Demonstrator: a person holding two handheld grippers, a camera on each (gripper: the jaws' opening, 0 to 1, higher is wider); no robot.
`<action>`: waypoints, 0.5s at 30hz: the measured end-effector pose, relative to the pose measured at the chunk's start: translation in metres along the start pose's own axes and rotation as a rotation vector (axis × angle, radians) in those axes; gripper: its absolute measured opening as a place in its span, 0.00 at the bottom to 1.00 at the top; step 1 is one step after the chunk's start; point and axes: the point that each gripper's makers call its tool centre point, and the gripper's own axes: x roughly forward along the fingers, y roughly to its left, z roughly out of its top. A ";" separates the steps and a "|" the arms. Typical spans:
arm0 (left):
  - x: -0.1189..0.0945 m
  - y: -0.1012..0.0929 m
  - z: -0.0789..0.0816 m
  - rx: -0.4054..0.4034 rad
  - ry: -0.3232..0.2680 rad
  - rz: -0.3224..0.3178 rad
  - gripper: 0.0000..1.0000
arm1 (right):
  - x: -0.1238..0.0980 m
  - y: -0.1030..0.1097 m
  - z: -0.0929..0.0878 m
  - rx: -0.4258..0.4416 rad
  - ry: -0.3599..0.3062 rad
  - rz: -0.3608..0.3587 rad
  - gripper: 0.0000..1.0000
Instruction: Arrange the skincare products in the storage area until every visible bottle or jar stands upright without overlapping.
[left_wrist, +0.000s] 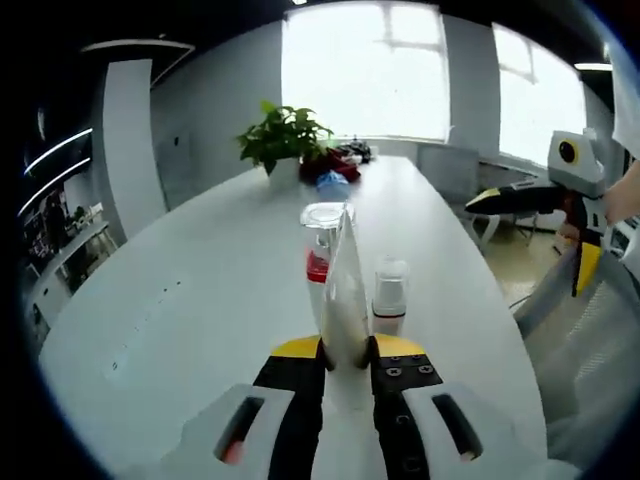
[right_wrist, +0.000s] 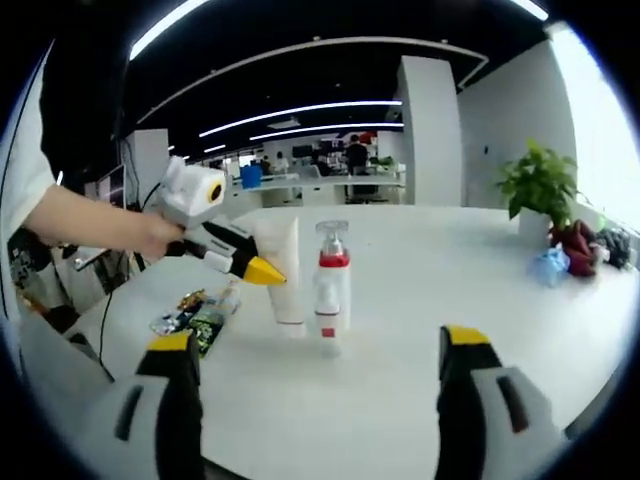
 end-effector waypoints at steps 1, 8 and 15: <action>0.001 0.001 0.001 0.001 -0.001 -0.001 0.14 | 0.000 0.000 0.000 0.001 0.002 -0.001 1.00; 0.008 0.004 0.003 0.017 -0.002 -0.009 0.14 | 0.000 -0.001 -0.001 0.001 0.003 -0.003 1.00; 0.010 0.007 0.004 -0.006 -0.011 -0.015 0.14 | 0.001 0.000 -0.002 0.001 0.007 -0.003 1.00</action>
